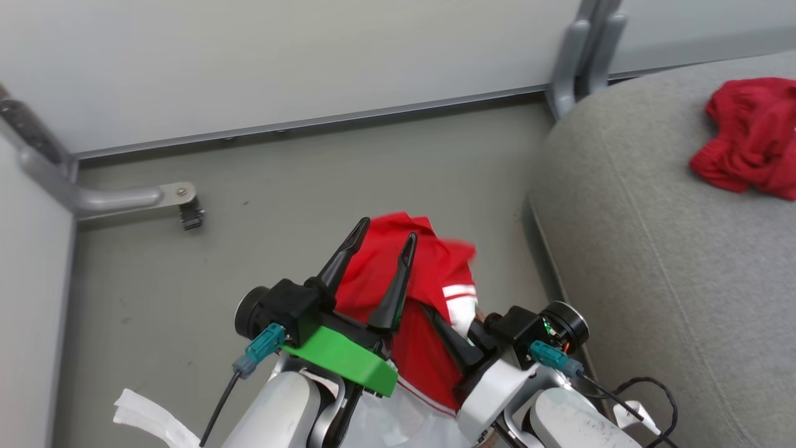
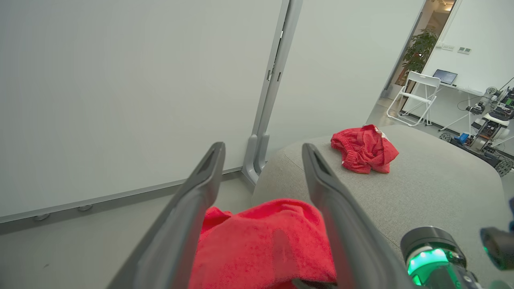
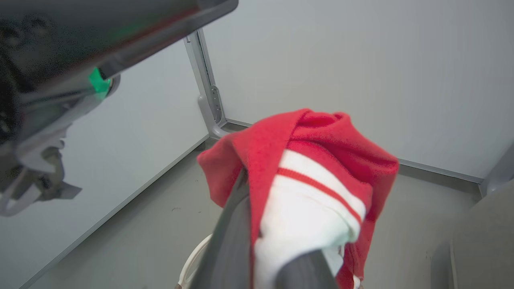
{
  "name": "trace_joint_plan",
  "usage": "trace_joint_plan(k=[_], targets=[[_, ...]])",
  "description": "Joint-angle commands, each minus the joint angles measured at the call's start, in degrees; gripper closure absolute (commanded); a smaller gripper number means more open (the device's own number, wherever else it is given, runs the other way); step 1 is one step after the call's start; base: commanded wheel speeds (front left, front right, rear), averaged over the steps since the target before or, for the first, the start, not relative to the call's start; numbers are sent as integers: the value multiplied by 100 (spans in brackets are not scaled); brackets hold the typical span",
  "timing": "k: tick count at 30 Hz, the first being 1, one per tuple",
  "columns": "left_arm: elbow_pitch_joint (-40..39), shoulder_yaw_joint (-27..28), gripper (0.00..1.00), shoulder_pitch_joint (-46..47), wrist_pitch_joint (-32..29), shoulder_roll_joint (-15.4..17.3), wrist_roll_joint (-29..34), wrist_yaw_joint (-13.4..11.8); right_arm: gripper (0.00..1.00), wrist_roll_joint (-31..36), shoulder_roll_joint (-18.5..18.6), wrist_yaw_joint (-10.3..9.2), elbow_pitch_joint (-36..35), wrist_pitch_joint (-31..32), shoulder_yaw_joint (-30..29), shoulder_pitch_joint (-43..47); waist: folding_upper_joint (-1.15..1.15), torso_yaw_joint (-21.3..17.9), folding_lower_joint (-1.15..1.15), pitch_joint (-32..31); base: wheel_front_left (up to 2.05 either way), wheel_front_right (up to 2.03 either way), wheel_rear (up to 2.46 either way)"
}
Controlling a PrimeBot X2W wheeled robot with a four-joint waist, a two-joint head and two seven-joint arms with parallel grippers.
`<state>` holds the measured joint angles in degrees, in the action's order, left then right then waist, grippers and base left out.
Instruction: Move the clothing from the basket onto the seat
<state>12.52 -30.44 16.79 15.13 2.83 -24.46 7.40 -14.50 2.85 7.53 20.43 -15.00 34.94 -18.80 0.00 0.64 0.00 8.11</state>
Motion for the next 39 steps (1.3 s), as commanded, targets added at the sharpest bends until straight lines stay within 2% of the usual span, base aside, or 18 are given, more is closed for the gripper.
trace_joint_plan(k=[1, 12, 20, 27, 34, 39], targets=[[26, 47, 0, -81, 2, 12, 71, 16, 100, -15, 15, -8, -60, -26, -5, 58, 0, -585, 0, 41, 0, 0, 0], [226, 133, 0, 0, 2, 16, 245, 17, 100, -182, 12, -8, -300, -26, -119, 211, 0, -2112, 0, 281, 0, 0, 0], [382, 146, 0, 63, 3, 22, 343, 17, 100, -328, 11, -8, -374, -26, -131, 281, 0, -2916, 0, 386, 0, 0, 0], [469, 66, 0, 166, 2, 35, 368, 17, 100, -381, 10, -8, -426, -26, -311, 235, 0, -3125, 0, 526, 0, 0, 0], [504, 85, 0, 292, 2, 170, 413, 17, 100, -258, 19, -8, -594, -27, -903, -480, 0, -3143, 0, 871, 0, 0, 0], [531, 21, 0, 396, 2, 263, 444, 17, 100, -169, 353, -8, -842, -26, -1419, -1311, 0, -3035, 0, 1168, 0, 0, 0]])
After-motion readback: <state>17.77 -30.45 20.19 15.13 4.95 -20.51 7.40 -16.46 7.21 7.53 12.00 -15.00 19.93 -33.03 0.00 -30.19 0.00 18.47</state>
